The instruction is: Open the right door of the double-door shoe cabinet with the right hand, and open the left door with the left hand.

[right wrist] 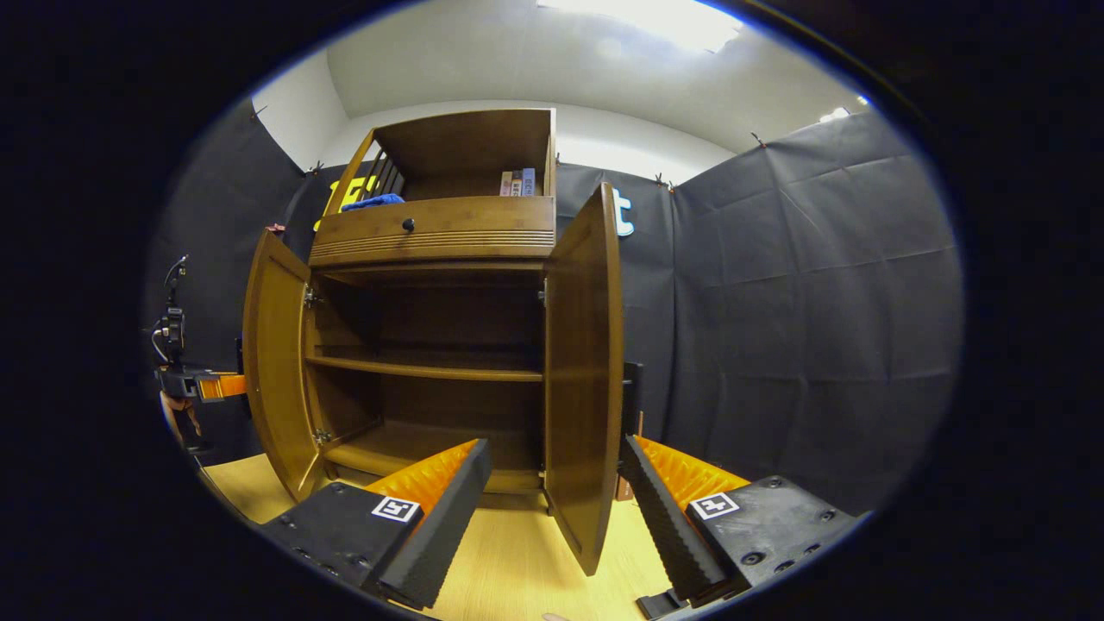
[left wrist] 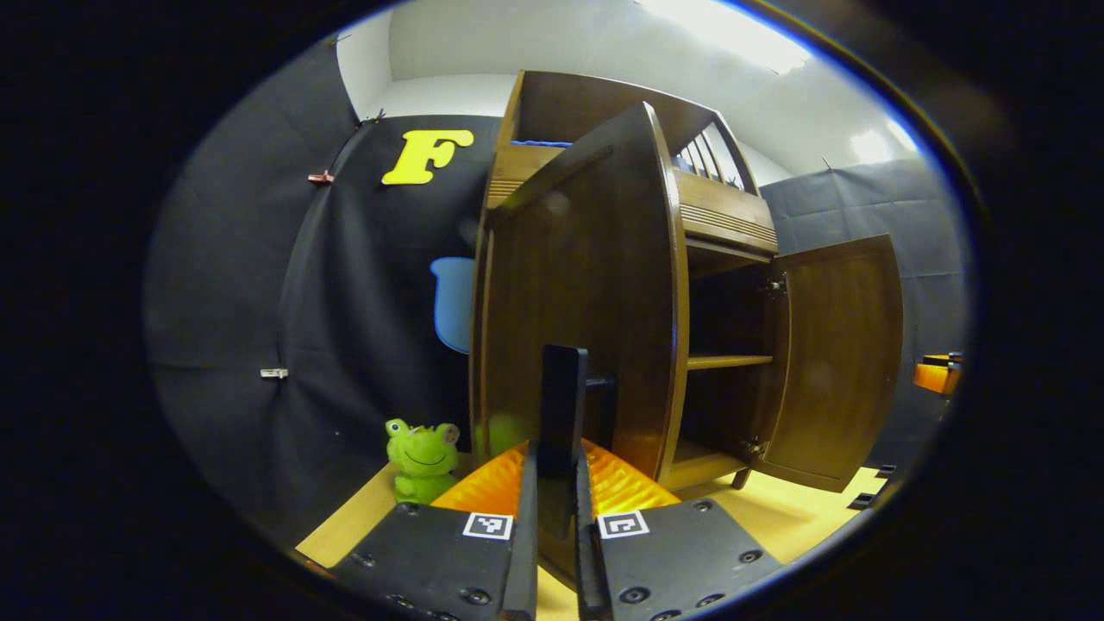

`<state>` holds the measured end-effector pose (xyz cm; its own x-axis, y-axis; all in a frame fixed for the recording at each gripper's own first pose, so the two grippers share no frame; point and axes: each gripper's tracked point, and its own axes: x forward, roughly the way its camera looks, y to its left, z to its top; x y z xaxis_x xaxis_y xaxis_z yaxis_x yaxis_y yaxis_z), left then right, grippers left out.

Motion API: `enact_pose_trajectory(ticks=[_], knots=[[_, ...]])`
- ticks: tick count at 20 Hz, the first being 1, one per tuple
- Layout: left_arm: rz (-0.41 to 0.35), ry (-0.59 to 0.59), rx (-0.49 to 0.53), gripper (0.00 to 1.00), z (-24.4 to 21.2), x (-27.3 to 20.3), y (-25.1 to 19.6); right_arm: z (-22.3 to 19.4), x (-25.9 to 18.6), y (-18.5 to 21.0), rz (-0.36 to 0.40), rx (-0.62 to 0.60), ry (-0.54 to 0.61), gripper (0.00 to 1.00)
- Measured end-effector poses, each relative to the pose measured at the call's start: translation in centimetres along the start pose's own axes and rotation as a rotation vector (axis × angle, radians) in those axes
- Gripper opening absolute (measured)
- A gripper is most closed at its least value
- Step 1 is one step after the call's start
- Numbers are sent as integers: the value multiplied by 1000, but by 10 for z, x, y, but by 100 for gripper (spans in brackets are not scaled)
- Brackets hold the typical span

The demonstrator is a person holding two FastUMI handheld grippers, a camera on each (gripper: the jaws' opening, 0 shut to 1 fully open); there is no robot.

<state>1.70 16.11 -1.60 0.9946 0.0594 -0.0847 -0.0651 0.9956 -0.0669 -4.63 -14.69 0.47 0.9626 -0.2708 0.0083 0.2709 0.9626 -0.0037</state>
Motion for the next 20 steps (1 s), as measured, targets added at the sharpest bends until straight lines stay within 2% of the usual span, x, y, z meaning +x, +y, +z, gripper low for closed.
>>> enact_pose_trajectory(ticks=[7,9,12,20], knots=[[116,-12,7,12,4,-11,60,3,2,26,33,4,-8,98],[102,-12,8,5,4,-10,61,3,3,33,39,-1,-9,98],[97,-16,23,9,5,-11,66,3,3,40,56,-13,-7,98],[114,18,34,7,3,-36,65,-3,9,50,109,-42,2,97]])
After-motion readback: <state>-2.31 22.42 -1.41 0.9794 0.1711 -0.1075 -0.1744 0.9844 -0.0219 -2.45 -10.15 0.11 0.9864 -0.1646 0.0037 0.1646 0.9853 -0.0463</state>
